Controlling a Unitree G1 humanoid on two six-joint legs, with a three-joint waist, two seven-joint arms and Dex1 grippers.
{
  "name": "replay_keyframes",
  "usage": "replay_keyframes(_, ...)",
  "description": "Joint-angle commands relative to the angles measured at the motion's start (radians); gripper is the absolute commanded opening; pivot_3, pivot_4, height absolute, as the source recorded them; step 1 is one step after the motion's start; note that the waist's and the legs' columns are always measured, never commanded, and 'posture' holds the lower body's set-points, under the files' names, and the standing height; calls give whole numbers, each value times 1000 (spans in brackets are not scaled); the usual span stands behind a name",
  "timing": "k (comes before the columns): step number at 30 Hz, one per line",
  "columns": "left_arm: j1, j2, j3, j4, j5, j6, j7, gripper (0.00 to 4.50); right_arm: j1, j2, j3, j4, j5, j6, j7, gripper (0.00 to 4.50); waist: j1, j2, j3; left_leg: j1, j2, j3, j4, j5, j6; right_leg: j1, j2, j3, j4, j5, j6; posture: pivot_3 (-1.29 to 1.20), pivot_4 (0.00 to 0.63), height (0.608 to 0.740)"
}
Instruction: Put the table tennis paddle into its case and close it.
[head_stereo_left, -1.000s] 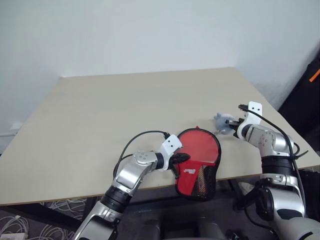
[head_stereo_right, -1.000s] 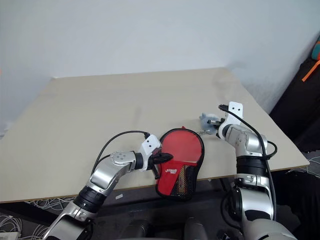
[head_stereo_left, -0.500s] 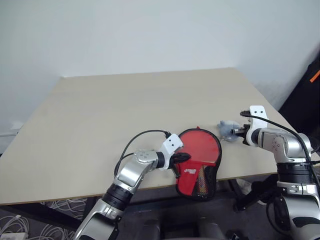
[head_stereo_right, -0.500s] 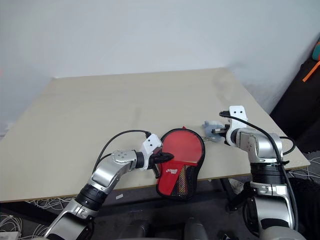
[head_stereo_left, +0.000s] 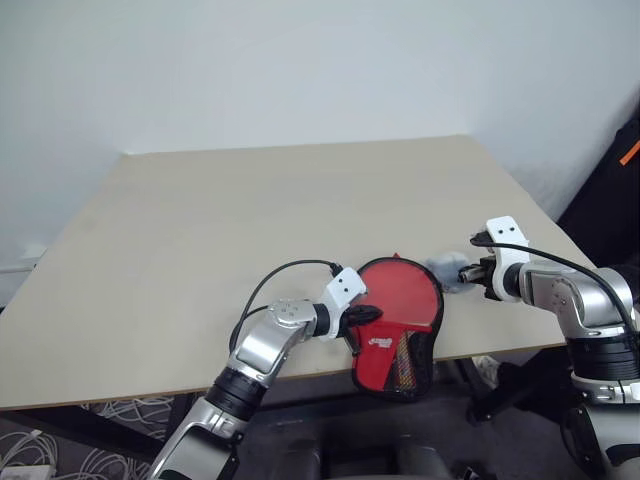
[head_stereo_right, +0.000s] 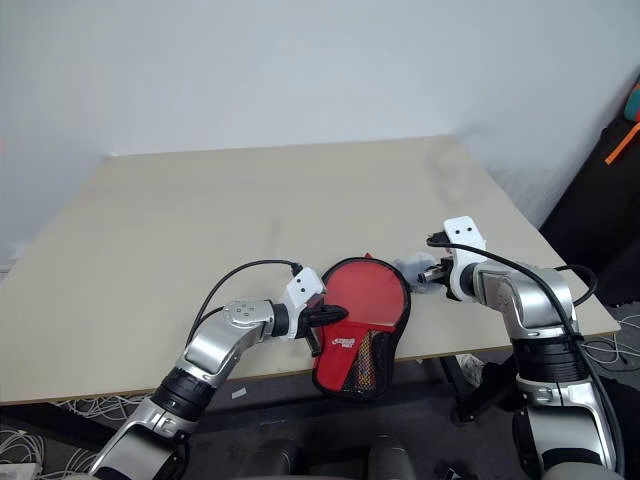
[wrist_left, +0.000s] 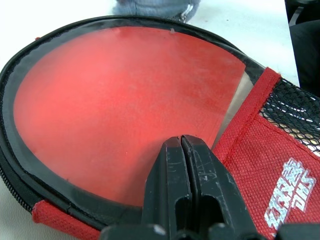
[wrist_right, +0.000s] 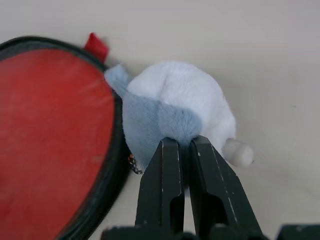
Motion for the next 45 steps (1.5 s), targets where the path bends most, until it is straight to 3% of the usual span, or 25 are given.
replay_keyframes(1, 8, -3, -36, 48, 34, 24, 5, 0, 4, -16, 13, -34, 5, -9, 21, 835, 0, -1, 0, 0, 0, 0, 0, 0, 0, 0, 0, 0, 0, 0, 0, 0, 0, 740)
replay_keyframes(10, 5, -4, -34, 54, 35, 23, 4, 0, -47, -115, 61, -66, 8, -19, 116, 3975, 0, -1, 0, 0, 0, 0, 0, 0, 0, 0, 0, 0, 0, -1, -1, 0, 0, 740)
replay_keyframes(16, -2, -9, -33, 67, 36, 19, 5, 0, -181, -203, 119, -8, -13, -85, 217, 3975, -1, -1, 0, 0, 0, 1, 0, 0, 0, -2, 0, 0, 0, -1, -1, 0, 0, 740)
replay_keyframes(21, -7, -16, -32, 76, 38, 15, 8, 0, -320, -168, 192, 278, -123, -286, 220, 3975, 0, -2, 0, 0, 0, 1, 0, 0, 0, -2, -1, 0, 0, -1, -2, 0, 0, 740)
replay_keyframes(28, -1, -17, -28, 66, 39, 20, 14, 0, -343, -136, 273, 484, -212, -440, 305, 3975, -1, -2, 0, -1, 0, 1, 0, 0, 0, -2, -1, 0, 0, 0, 1, 0, 0, 740)
replay_keyframes(37, 9, -14, -28, 54, 35, 30, 21, 0, -296, -152, 293, 444, -233, -429, 402, 3975, -2, -2, 0, -1, 0, 1, 0, 0, 0, -2, 0, 1, 0, 0, 1, 0, 0, 740)
replay_keyframes(45, 12, -19, -31, 58, 33, 28, 21, 0, -195, -229, 301, 279, -224, -376, 504, 3975, -1, -2, 0, -1, 0, 1, 0, 0, 0, -2, -1, 1, 0, 0, 1, 0, 0, 740)
